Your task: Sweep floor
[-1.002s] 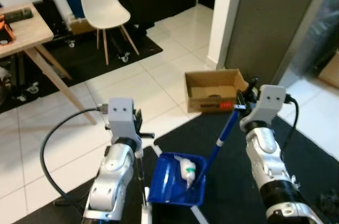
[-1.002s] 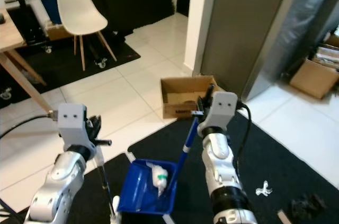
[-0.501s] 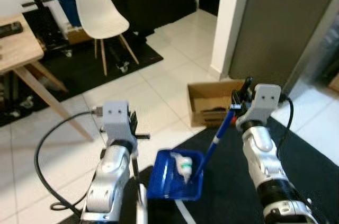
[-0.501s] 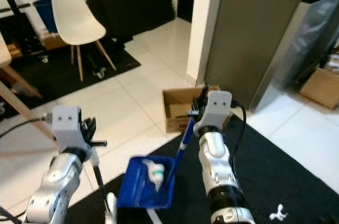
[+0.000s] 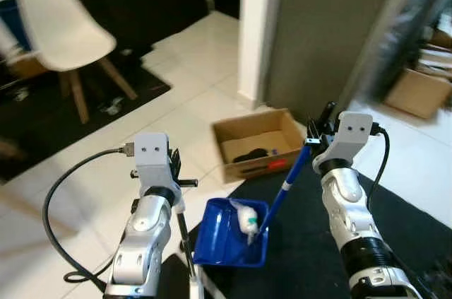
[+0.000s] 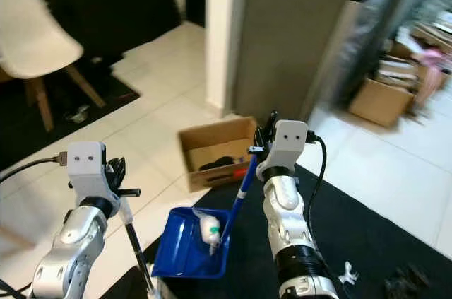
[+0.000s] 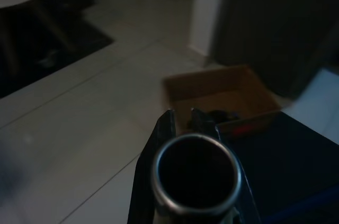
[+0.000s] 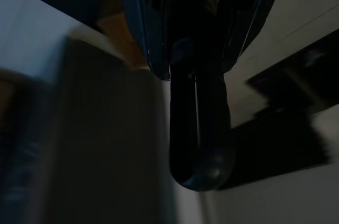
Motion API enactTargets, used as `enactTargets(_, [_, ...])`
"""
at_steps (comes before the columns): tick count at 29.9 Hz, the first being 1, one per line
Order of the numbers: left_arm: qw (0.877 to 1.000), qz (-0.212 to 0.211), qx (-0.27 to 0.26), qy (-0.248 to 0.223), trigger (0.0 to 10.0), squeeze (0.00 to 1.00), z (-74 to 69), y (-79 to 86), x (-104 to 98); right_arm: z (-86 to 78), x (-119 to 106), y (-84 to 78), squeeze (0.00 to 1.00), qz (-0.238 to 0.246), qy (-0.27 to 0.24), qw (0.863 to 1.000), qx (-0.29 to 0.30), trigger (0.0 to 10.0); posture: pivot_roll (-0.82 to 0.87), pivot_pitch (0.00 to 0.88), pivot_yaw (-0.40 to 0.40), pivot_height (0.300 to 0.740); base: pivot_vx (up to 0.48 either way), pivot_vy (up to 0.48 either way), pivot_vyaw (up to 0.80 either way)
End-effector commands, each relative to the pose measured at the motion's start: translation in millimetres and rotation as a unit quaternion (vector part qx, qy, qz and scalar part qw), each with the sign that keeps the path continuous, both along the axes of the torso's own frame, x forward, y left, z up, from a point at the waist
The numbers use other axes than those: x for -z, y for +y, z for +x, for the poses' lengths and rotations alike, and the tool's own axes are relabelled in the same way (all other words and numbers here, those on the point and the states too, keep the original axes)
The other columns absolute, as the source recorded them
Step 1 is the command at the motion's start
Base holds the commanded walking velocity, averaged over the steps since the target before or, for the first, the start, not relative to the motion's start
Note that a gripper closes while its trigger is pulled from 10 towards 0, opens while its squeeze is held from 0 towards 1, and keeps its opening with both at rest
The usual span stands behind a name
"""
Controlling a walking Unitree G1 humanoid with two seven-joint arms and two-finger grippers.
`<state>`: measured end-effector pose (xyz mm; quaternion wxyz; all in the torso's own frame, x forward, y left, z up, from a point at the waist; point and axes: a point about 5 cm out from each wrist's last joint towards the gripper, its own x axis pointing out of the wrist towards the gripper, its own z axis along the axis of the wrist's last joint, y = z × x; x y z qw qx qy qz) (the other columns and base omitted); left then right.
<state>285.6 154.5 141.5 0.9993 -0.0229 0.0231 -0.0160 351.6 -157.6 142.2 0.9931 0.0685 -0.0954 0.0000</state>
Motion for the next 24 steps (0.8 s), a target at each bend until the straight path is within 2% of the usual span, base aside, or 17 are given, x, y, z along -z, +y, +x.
enactTargets(1, [1.000, 0.007, 0.001, -0.012, 10.0, 0.00, -0.6, 0.8, -5.0, 2.2, -10.0, -3.9, 0.00, 0.004, -0.020, 1.000, 0.009, 10.0, 0.05, 0.071, 0.017, 0.740, 0.480, 0.000, -0.80])
enactTargets(7, [1.000, 0.008, 0.002, -0.012, 10.0, 0.00, -0.5, 1.0, -5.1, 2.1, -9.8, -5.3, 0.00, 0.004, -0.020, 1.000, 0.013, 10.0, 0.05, 0.073, 0.020, 0.740, 0.480, 0.000, -0.80])
enactTargets(24, [1.000, 0.011, 0.002, -0.012, 10.0, 0.00, 0.1, 1.1, -5.3, 2.6, -11.6, -4.6, 0.00, 0.007, -0.025, 1.000, 0.014, 10.0, 0.05, 0.069, 0.022, 0.740, 0.442, 0.000, 0.00])
